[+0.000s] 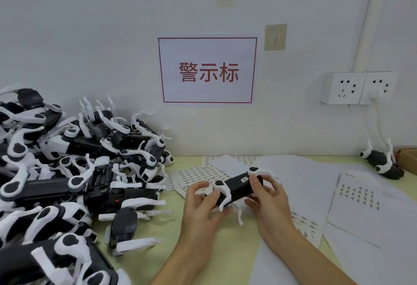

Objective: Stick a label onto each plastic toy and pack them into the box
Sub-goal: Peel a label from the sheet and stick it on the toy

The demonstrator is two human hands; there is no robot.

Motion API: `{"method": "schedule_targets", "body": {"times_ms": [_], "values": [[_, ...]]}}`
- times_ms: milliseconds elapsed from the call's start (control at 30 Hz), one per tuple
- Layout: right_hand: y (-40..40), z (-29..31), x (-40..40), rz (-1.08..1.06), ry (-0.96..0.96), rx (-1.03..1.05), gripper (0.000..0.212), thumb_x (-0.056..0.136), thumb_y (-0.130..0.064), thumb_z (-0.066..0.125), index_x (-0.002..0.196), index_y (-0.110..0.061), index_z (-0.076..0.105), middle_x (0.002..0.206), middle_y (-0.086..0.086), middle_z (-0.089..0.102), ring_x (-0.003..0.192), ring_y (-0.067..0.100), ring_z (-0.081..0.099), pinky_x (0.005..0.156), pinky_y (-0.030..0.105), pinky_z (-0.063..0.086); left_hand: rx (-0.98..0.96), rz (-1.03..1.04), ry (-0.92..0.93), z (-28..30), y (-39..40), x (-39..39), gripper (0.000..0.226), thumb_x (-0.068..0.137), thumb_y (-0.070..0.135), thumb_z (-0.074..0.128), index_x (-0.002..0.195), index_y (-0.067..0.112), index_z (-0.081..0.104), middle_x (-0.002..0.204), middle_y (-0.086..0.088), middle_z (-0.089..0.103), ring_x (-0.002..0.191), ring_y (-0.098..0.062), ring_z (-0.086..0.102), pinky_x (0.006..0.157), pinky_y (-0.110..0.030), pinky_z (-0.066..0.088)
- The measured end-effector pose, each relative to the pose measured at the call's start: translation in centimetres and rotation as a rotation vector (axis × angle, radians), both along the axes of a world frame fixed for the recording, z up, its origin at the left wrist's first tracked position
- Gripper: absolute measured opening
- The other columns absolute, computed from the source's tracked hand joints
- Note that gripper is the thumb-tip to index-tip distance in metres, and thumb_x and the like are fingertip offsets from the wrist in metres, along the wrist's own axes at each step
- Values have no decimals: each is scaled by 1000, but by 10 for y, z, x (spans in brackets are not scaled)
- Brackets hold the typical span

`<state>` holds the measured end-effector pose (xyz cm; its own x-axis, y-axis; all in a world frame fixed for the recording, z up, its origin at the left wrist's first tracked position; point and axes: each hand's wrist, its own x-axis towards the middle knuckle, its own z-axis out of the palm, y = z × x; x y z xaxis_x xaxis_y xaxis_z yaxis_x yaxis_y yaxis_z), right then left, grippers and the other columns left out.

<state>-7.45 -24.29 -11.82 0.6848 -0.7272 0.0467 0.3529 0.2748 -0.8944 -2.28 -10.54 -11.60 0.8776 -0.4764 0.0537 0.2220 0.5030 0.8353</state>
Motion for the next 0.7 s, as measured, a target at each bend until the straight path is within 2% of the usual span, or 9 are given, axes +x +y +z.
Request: {"method": "schedule_targets", "body": {"times_ms": [133, 200, 267, 367, 433, 600, 700], "values": [[2, -2, -2, 23, 46, -139, 20, 93, -21, 67, 112, -29, 64, 104, 3, 70, 80, 13, 68, 61, 24, 51, 44, 128, 26, -7, -6, 6, 21, 95, -3, 58, 110, 10, 59, 111, -14, 66, 82, -22, 74, 75, -36, 61], [6, -3, -4, 8, 44, -247, 20, 95, -17, 64, 107, -33, 66, 107, -7, 69, 95, 17, 67, 62, 23, 52, 102, 186, -24, -10, -7, 7, 25, 98, -4, 53, 110, 16, 64, 110, -7, 69, 84, -19, 74, 81, -38, 60], [9, -4, -4, -34, 18, -337, 28, 95, -15, 63, 112, -37, 65, 117, -9, 65, 108, 17, 64, 66, 24, 55, 163, 219, -102, -11, -7, 7, 39, 99, -6, 50, 103, 26, 72, 101, 2, 75, 93, -20, 73, 88, -40, 57], [11, -4, -5, -126, -21, -446, 40, 94, -7, 63, 115, -41, 63, 120, -14, 62, 114, 12, 60, 85, 42, 58, 183, 232, -153, -10, -7, 5, 45, 98, -8, 50, 106, 29, 74, 98, 10, 76, 94, -14, 73, 78, -29, 58], [11, -2, -6, -168, -27, -525, 43, 92, -4, 64, 115, -40, 62, 113, -21, 62, 112, 9, 60, 92, 52, 54, 138, 229, -114, -9, -7, 5, 43, 97, -8, 52, 112, 28, 69, 104, 9, 75, 92, -12, 73, 68, -21, 57], [14, 0, -7, -209, -42, -646, 44, 90, -6, 68, 119, -38, 61, 115, -24, 60, 114, 2, 56, 89, 53, 54, 59, 242, -17, -10, -8, 6, 40, 94, -11, 57, 115, 22, 60, 113, -2, 69, 95, -28, 73, 76, -37, 61], [15, 0, -8, -218, -53, -653, 41, 89, -9, 69, 116, -38, 61, 113, -23, 61, 112, 2, 56, 87, 54, 54, 35, 249, 9, -10, -7, 6, 34, 94, -8, 59, 115, 18, 57, 114, -9, 66, 84, -28, 75, 73, -36, 60]]}}
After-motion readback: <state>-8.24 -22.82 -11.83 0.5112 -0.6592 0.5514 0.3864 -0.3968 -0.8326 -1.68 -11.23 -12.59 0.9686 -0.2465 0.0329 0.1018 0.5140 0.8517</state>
